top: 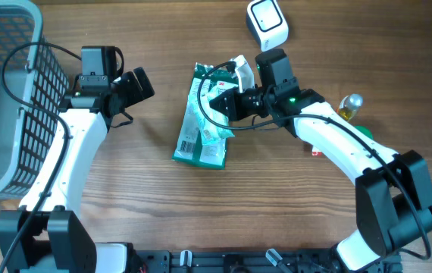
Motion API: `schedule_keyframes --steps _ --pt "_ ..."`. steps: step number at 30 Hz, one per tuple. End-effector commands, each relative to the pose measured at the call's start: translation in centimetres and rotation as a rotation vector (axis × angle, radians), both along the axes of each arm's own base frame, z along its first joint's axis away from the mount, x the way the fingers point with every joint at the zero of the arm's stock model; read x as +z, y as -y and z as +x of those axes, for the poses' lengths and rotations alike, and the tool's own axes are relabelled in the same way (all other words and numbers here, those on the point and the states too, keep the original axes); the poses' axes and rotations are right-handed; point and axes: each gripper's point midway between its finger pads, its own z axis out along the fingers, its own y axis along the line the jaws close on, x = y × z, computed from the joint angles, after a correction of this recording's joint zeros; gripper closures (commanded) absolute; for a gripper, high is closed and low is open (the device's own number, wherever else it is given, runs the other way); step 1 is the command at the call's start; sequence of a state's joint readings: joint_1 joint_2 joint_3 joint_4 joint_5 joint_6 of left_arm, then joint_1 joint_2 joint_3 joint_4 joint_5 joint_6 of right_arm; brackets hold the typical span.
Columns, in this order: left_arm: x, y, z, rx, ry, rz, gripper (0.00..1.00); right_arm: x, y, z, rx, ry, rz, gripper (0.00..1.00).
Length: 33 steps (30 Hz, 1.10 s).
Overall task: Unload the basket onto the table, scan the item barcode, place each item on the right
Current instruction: 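Release the left gripper and lift the wipes pack with the right to the scanner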
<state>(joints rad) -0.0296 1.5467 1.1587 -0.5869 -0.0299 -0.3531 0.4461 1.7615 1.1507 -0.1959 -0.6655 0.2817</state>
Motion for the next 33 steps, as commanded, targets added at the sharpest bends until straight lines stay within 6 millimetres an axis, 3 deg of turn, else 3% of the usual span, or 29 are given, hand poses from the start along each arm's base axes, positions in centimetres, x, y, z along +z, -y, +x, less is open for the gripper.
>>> schedule_keyframes --steps 1,13,17,20,23,26,29,31,33 --pt "-0.2 -0.6 0.2 0.013 -0.005 0.02 0.0 0.8 -0.2 -0.5 0.029 0.008 0.011 0.96" --pt "-0.2 -0.6 0.2 0.013 -0.005 0.02 0.0 -2.2 1.8 -2.3 0.018 -0.086 -0.129 0.96" --pt "-0.2 -0.6 0.2 0.013 -0.005 0.02 0.0 -4.5 4.4 -2.2 -0.027 -0.074 -0.303 0.96" --pt "-0.2 -0.6 0.2 0.013 -0.005 0.02 0.0 -4.8 5.6 -2.0 -0.059 -0.072 -0.376 0.96" --pt "-0.2 -0.6 0.2 0.013 -0.005 0.02 0.0 -2.5 7.6 -0.9 -0.121 -0.064 -0.509 0.96" --pt "-0.2 -0.6 0.2 0.013 -0.005 0.02 0.0 3.4 9.3 0.6 -0.113 0.035 -0.634 0.96" --pt "-0.2 -0.6 0.2 0.013 -0.005 0.02 0.0 10.6 11.3 3.1 -0.173 0.218 -0.741 0.96" --pt "-0.2 -0.6 0.2 0.013 -0.005 0.02 0.0 13.3 11.8 4.4 -0.171 0.334 -0.785 0.96" --pt "-0.2 -0.6 0.2 0.013 -0.005 0.02 0.0 14.7 11.9 5.6 -0.129 0.452 -0.832 0.96"
